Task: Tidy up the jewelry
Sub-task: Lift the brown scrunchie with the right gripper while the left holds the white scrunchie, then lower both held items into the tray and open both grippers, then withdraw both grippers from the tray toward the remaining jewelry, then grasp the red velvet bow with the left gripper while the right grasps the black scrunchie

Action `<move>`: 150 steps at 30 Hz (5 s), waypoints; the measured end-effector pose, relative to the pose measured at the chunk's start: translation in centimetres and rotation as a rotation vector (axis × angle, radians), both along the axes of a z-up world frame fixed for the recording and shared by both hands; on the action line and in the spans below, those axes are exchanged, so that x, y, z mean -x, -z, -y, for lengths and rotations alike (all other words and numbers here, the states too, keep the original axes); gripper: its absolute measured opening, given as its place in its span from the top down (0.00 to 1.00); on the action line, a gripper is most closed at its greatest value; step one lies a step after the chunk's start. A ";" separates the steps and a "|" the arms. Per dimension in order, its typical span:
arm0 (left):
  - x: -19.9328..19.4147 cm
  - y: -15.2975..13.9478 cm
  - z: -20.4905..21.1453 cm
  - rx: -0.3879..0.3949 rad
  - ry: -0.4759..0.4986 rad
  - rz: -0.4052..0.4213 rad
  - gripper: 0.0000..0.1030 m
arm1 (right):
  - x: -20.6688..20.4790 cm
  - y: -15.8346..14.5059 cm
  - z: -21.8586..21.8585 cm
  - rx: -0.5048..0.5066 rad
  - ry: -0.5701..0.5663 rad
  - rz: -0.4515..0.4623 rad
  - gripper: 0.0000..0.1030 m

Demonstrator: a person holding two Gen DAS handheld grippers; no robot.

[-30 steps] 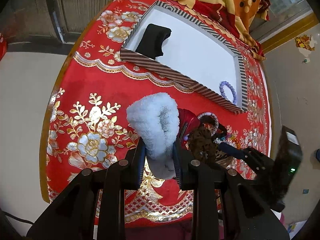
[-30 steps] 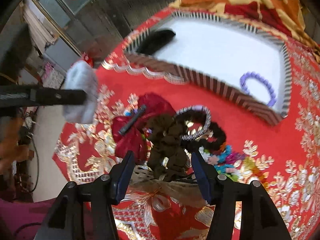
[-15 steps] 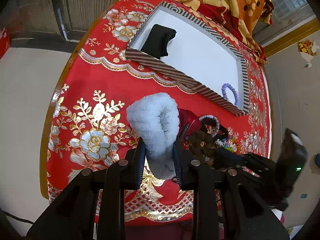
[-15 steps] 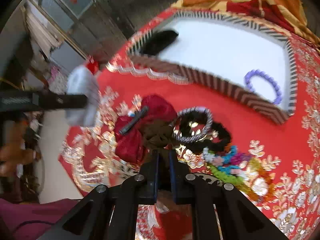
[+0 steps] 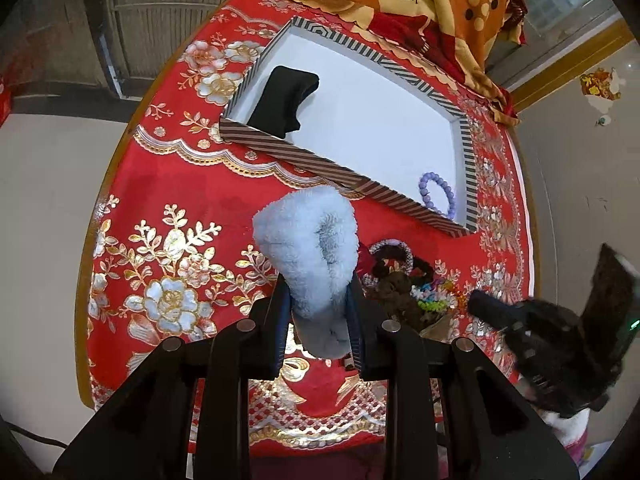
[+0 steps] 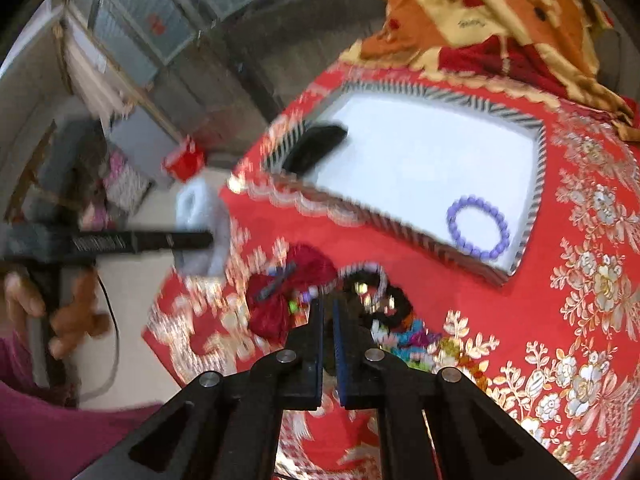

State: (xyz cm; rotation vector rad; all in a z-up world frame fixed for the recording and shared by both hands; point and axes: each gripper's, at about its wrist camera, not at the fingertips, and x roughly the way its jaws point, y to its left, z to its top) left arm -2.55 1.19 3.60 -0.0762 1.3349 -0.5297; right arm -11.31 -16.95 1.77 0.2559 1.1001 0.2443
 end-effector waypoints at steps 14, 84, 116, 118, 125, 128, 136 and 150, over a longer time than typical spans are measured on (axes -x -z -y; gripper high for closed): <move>0.1 1.1 -1.2 -0.008 -0.040 -0.033 0.77 | -1.8 5.6 -2.7 0.081 -0.026 -0.127 0.39; -14.4 6.5 12.9 -0.250 0.026 0.021 0.77 | -17.3 6.1 18.3 -0.043 0.371 -0.114 0.66; -6.0 1.2 6.9 -0.174 0.080 0.170 0.52 | -1.2 -2.9 11.5 -0.009 0.421 0.043 0.57; -6.6 0.7 6.6 -0.146 0.071 0.172 0.52 | -0.3 -2.6 10.9 -0.015 0.423 0.029 0.57; -8.0 -0.1 5.8 -0.092 0.039 0.140 0.52 | 2.9 -3.2 9.5 -0.019 0.427 0.059 0.54; -7.2 -0.1 5.4 -0.115 0.042 0.149 0.52 | 3.7 -2.7 9.1 0.001 0.448 0.043 0.27; -4.2 0.9 3.6 -0.165 0.031 0.150 0.52 | 4.2 -1.1 7.3 0.031 0.445 -0.003 0.27; -0.1 0.6 2.4 -0.190 0.052 0.190 0.52 | 3.9 -0.1 4.6 0.054 0.399 -0.033 0.27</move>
